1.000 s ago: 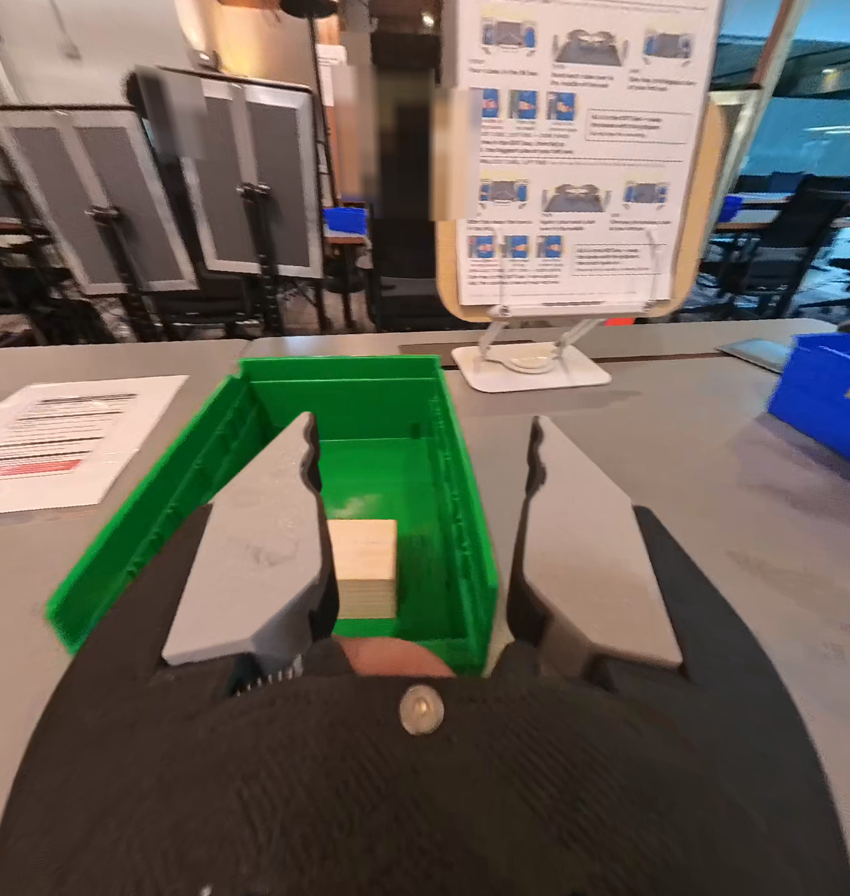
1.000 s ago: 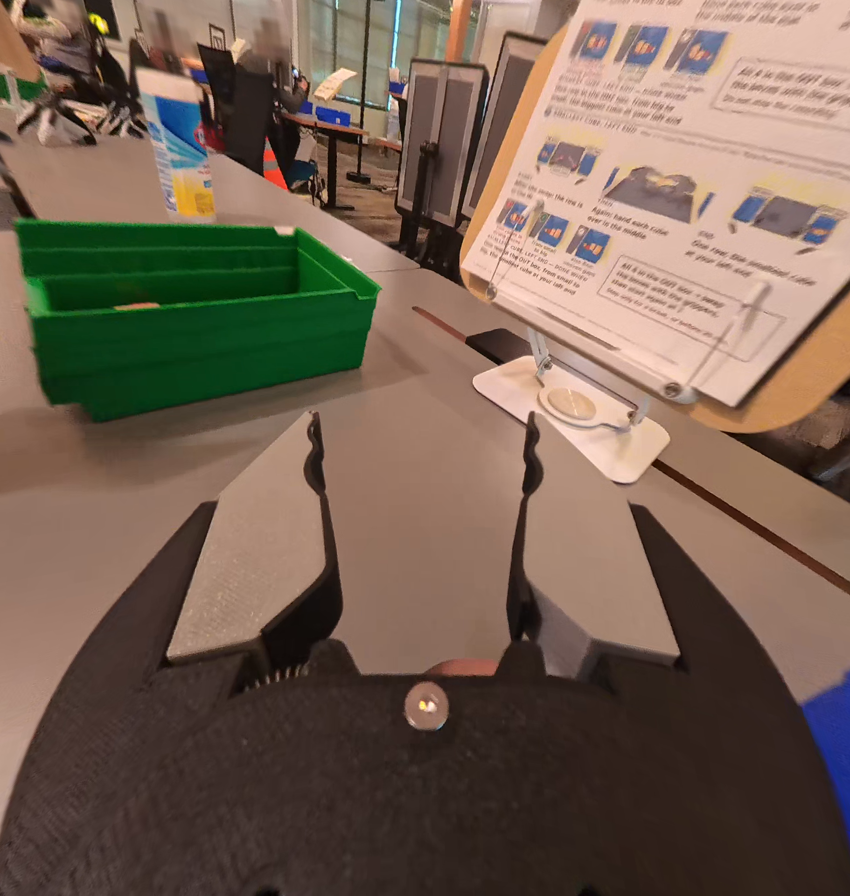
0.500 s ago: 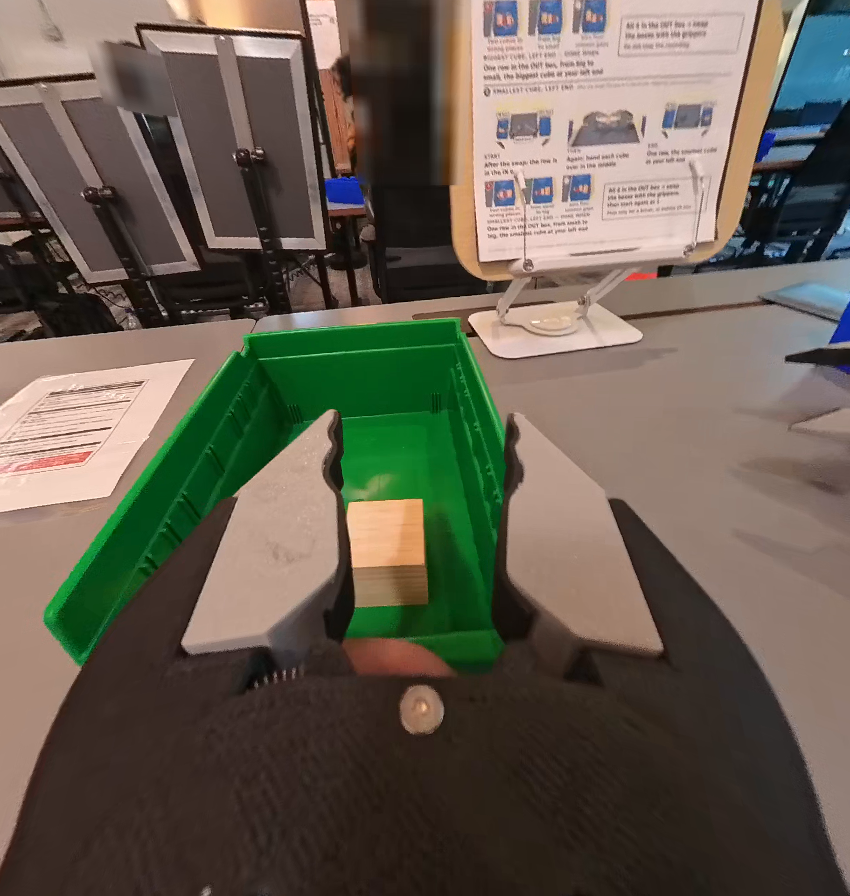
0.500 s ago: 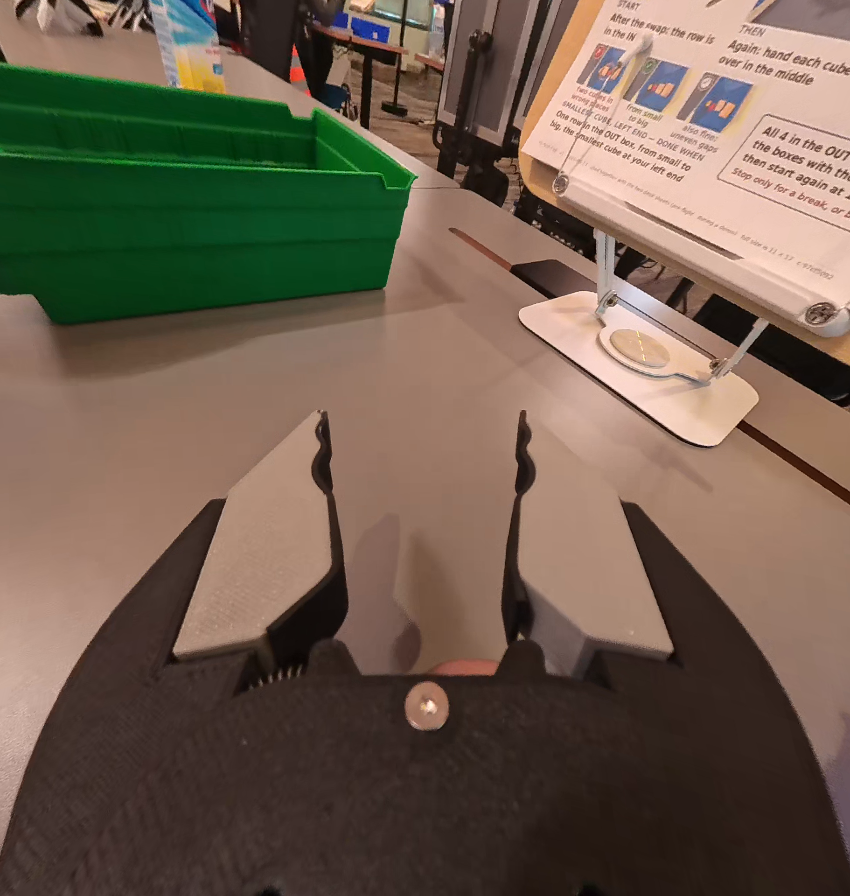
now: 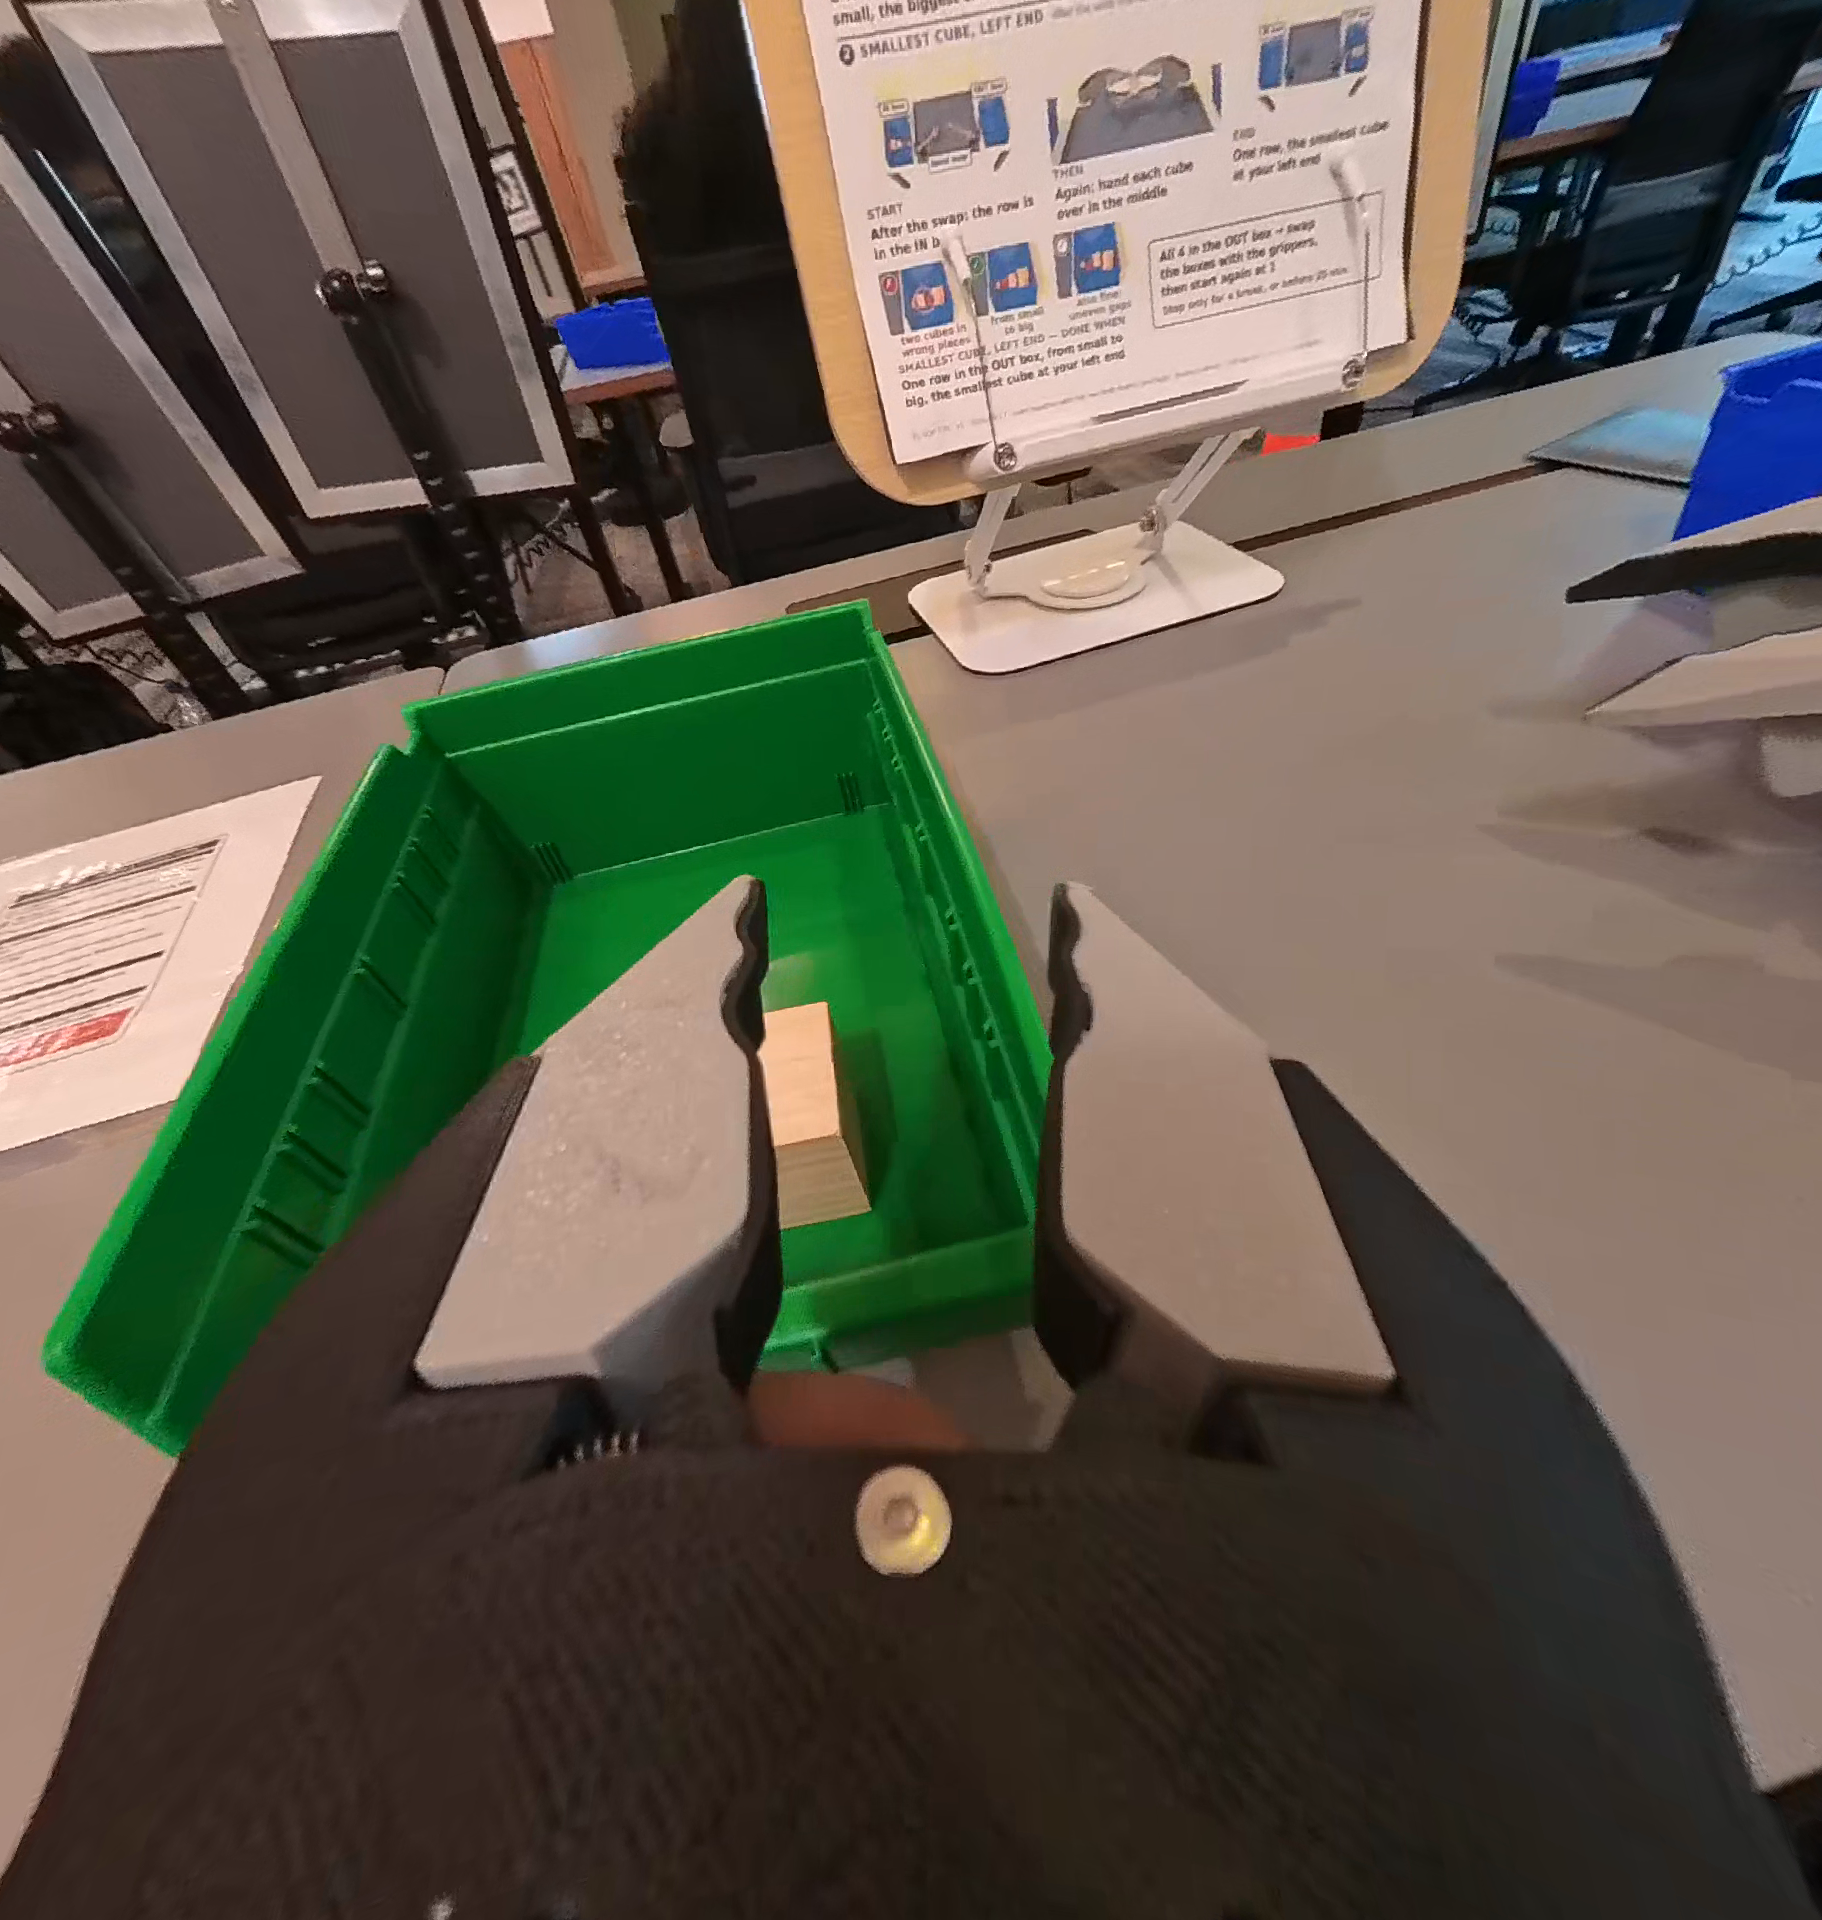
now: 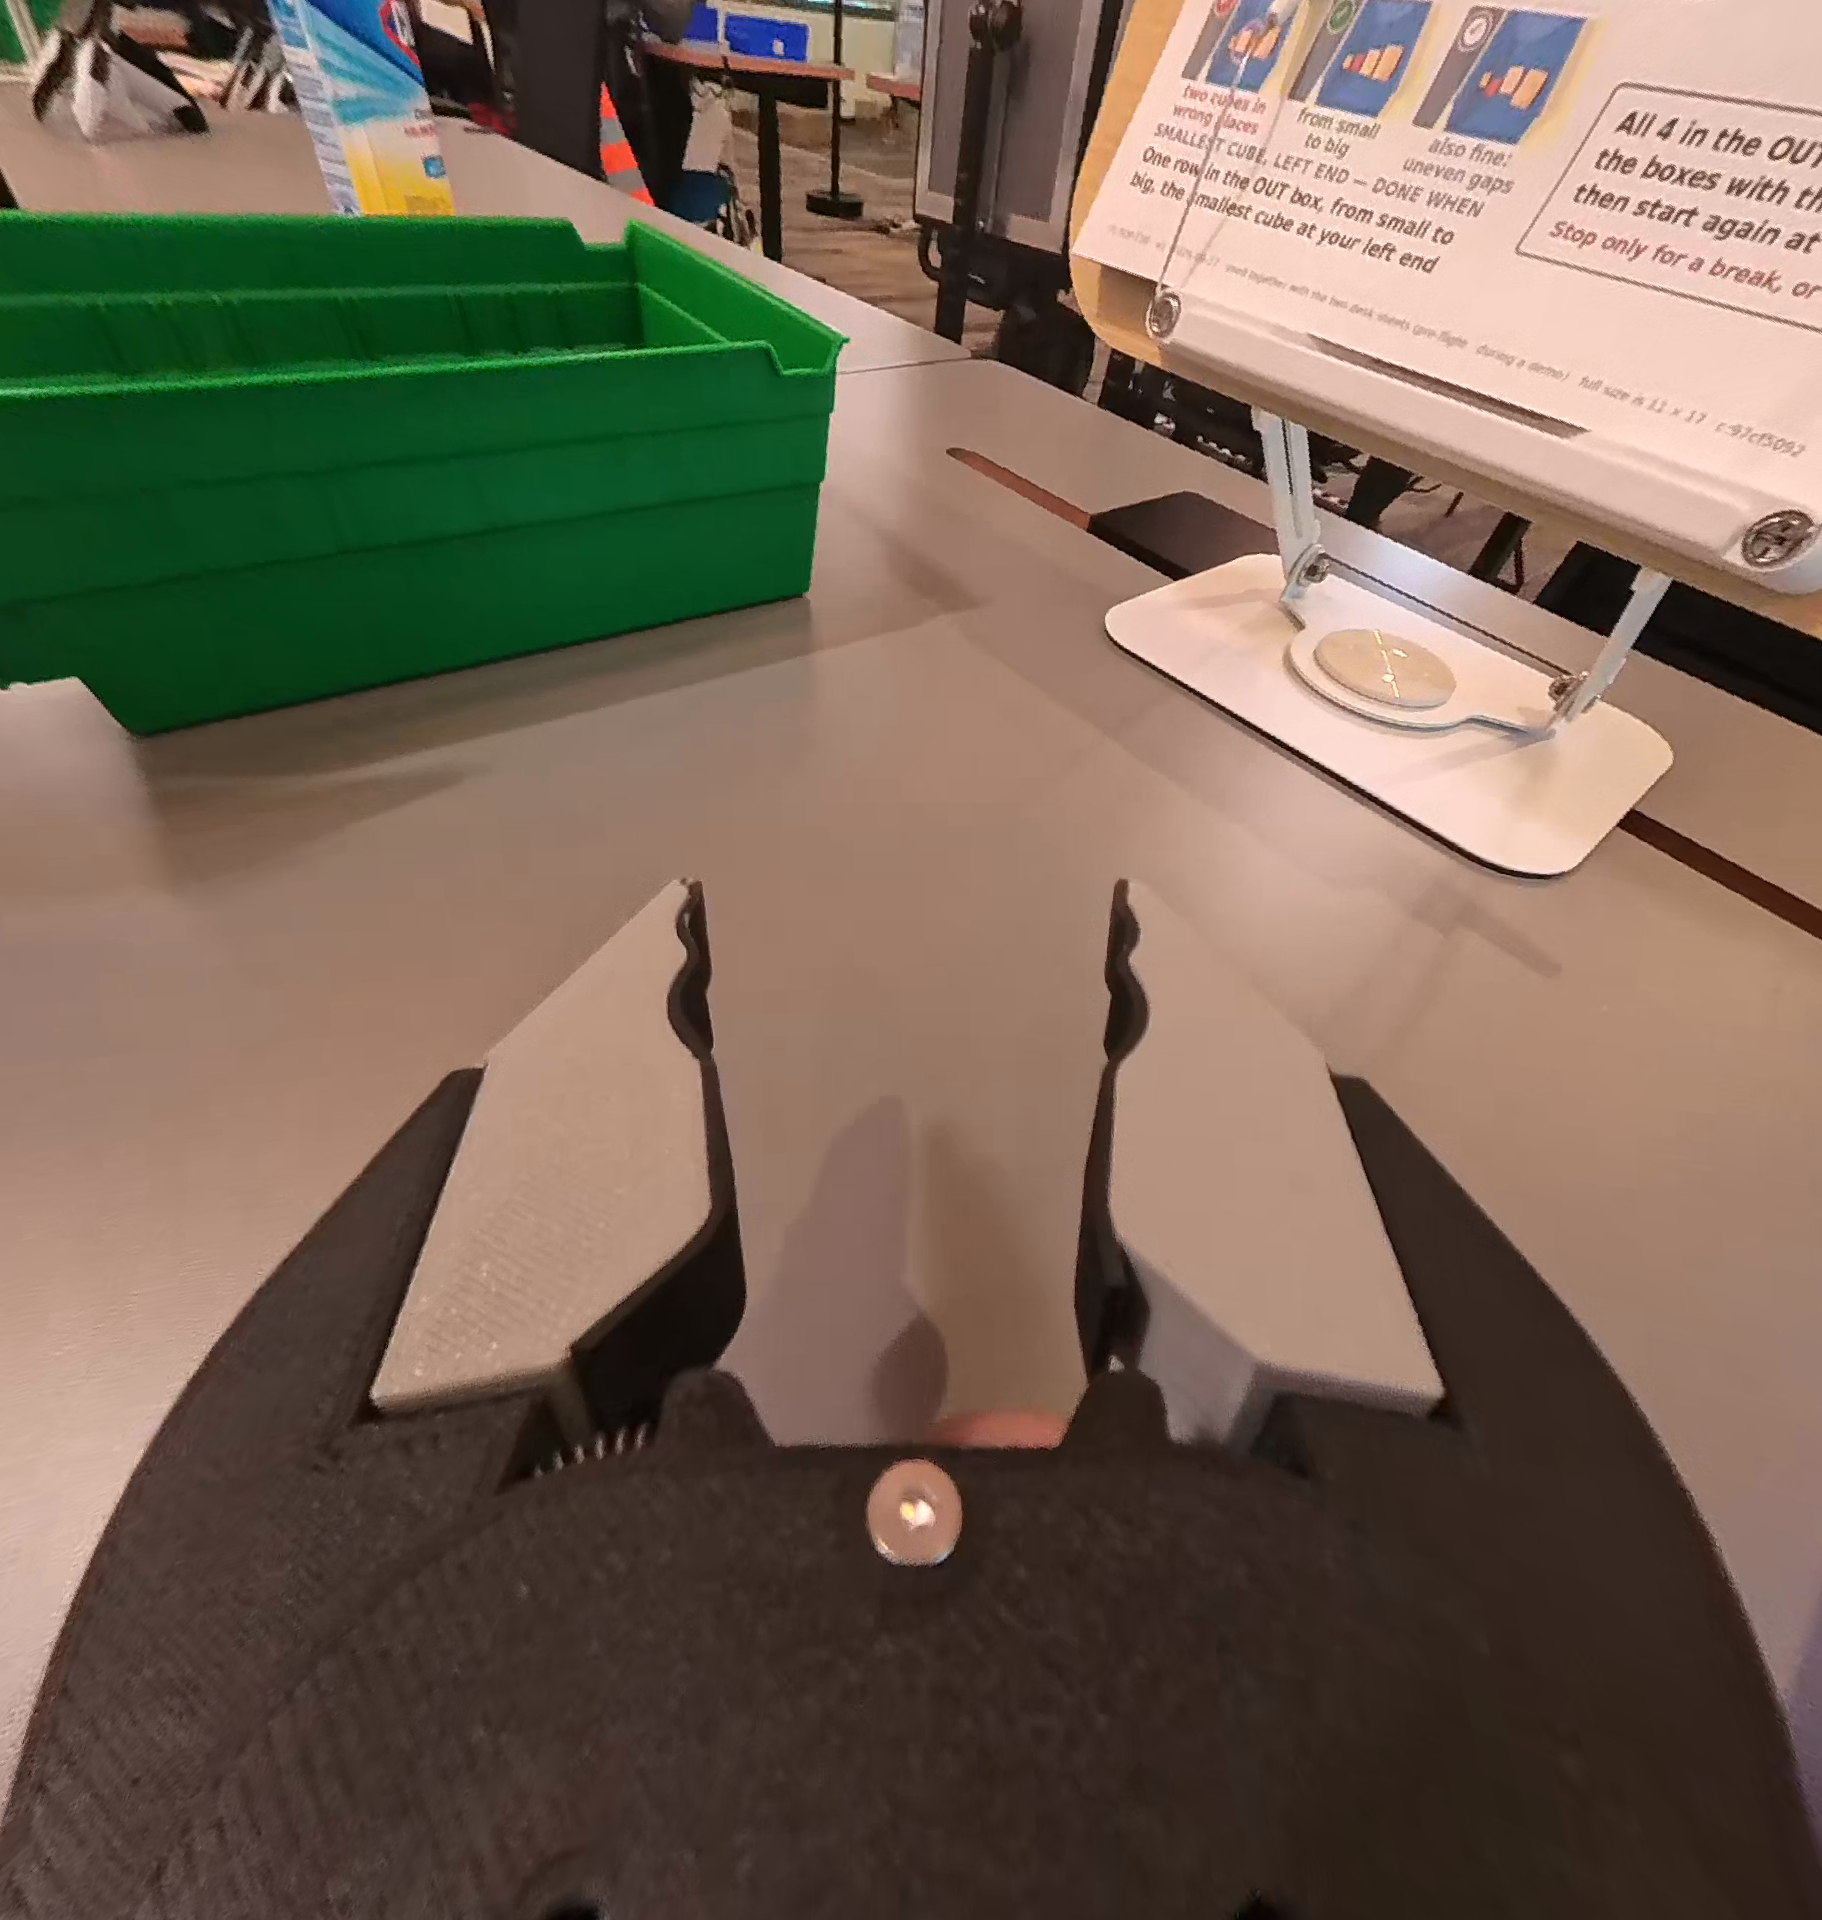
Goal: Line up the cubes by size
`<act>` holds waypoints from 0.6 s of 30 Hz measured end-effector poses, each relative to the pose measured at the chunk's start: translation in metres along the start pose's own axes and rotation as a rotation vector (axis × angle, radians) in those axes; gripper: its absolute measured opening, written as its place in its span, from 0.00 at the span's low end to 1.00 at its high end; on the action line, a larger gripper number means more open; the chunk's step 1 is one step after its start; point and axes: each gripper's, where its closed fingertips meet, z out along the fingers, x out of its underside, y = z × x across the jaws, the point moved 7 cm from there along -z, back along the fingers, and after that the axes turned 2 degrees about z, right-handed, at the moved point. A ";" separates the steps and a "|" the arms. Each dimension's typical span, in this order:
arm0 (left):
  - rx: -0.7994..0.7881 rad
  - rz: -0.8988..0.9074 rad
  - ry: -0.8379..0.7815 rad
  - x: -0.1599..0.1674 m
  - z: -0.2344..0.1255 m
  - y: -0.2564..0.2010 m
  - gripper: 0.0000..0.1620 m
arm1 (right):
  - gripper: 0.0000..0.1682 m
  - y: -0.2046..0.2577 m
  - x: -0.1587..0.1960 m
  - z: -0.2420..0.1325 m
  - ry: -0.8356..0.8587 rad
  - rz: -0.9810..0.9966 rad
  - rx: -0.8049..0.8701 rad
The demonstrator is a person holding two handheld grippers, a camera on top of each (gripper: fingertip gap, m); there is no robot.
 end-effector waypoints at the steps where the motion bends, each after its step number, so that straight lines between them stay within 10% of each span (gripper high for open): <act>1: 0.000 0.001 0.009 0.002 0.002 -0.001 0.32 | 0.44 0.000 0.000 0.000 -0.001 0.001 -0.001; 18: 0.116 -0.048 0.048 0.012 0.007 -0.011 0.32 | 0.36 -0.004 -0.005 -0.005 -0.043 -0.030 0.058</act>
